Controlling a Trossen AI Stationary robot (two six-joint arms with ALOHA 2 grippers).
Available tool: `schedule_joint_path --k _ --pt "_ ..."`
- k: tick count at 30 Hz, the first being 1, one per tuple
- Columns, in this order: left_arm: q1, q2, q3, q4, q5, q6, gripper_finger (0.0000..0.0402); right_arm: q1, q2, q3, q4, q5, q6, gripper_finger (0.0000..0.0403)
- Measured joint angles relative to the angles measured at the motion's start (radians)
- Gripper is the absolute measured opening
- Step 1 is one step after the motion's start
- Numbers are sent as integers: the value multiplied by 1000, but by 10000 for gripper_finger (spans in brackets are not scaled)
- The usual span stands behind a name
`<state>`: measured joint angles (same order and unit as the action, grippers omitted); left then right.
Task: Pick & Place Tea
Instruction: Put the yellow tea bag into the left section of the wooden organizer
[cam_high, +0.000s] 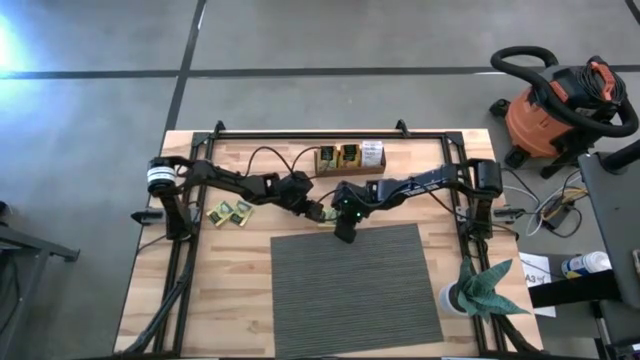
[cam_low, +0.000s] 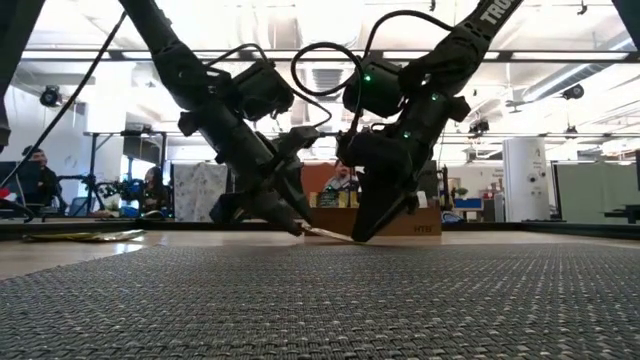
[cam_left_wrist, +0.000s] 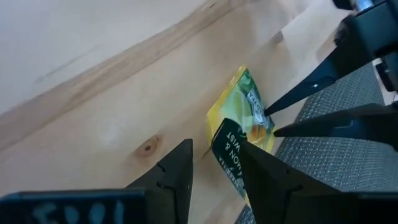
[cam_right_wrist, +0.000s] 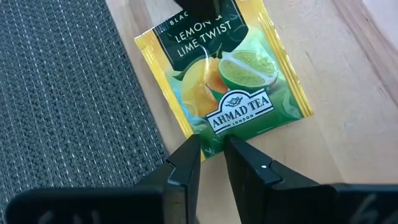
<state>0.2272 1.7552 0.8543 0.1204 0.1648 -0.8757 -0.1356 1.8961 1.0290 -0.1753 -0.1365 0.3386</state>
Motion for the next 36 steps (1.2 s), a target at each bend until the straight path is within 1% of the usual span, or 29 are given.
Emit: schedule_joint_path --k 5,8,10,15,19,22,24,26,28,30,33,35,36 --pt "0 18 0 18 14 -17 126 0 0 -1 4 3 2 76" --pt "-1 43 0 87 83 -19 126 0 1 -2 20 4 2 75" --pt "-4 60 0 120 108 -34 126 0 2 -2 41 4 2 77" --pt "-8 74 0 161 111 -49 122 0 2 -3 50 5 13 79" --pt "-7 69 0 155 129 -22 92 0 1 -3 49 5 5 81" --pt "-6 47 0 151 127 11 55 0 -9 -4 47 5 -2 87" --pt "-6 27 5 127 104 49 27 0 -26 -4 47 5 -11 92" --pt "-3 -4 27 63 60 116 8 -1 -50 -4 38 8 -28 97" --pt "9 -42 74 -59 26 221 4 -3 -88 -4 -2 33 -47 100" --pt "32 -78 146 -245 -15 380 2 -5 -140 -4 -66 118 -51 102" --pt "81 -108 292 -508 -103 658 2 -14 -235 -19 -127 229 -75 102" --pt "127 -109 397 -614 -112 834 1 -30 -301 -38 -153 260 -81 102" --pt "150 -105 446 -639 -112 915 1 -40 -330 -48 -167 267 -80 102"
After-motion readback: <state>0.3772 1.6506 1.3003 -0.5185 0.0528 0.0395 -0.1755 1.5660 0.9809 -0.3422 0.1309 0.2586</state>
